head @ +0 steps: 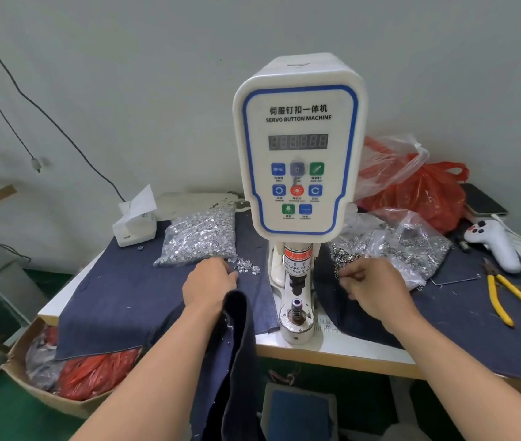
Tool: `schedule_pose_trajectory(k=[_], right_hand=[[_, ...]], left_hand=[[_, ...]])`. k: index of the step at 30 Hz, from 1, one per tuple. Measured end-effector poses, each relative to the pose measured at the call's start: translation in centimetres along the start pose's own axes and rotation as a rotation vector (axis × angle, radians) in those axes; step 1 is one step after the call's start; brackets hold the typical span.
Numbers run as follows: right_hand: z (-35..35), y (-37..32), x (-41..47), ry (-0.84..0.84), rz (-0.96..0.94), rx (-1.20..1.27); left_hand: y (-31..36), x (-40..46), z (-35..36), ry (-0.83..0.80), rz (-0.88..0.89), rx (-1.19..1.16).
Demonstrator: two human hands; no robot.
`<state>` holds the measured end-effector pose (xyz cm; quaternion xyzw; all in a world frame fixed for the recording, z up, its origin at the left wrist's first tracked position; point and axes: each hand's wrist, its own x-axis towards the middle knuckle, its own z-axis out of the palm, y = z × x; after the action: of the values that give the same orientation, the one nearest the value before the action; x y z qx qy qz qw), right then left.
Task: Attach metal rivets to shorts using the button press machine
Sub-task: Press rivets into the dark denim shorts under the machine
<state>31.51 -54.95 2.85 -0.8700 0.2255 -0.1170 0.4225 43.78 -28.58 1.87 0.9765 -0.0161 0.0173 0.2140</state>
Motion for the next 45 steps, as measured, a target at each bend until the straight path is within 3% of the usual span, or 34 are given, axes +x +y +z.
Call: schedule_pose_trajectory(k=[4, 15, 20, 29, 36, 41, 45], right_hand=[[0.3, -0.1, -0.7, -0.045, 0.015, 0.194], [-0.7, 0.1, -1.3, -0.013, 0.055, 0.28], [-0.4, -1.1, -2.7, -0.182, 0.153, 0.537], [0.5, -2.7, -4.7, -0.359, 0.256, 0.744], [1.3, -3.2, -5.2, -0.418, 0.349, 0.816], [1.6, -4.1, -5.5, -0.454, 0.564, 1.056], [1.8, -4.4, -5.7, -0.471, 0.63, 1.14]], left_hand=[[0.1, 0.2, 1.3, 0.069, -0.046, -0.061], [0.1, -0.9, 0.8, 0.137, -0.06, -0.241], [-0.3, -2.4, -0.6, 0.108, 0.037, -0.446], [-0.6, -6.0, -2.0, -0.008, 0.104, -0.778], [-0.2, -8.1, -1.0, -0.079, 0.126, -0.794], [0.3, -9.1, -0.4, -0.089, 0.132, -0.793], [0.8, -9.6, -0.3, -0.087, 0.145, -0.776]])
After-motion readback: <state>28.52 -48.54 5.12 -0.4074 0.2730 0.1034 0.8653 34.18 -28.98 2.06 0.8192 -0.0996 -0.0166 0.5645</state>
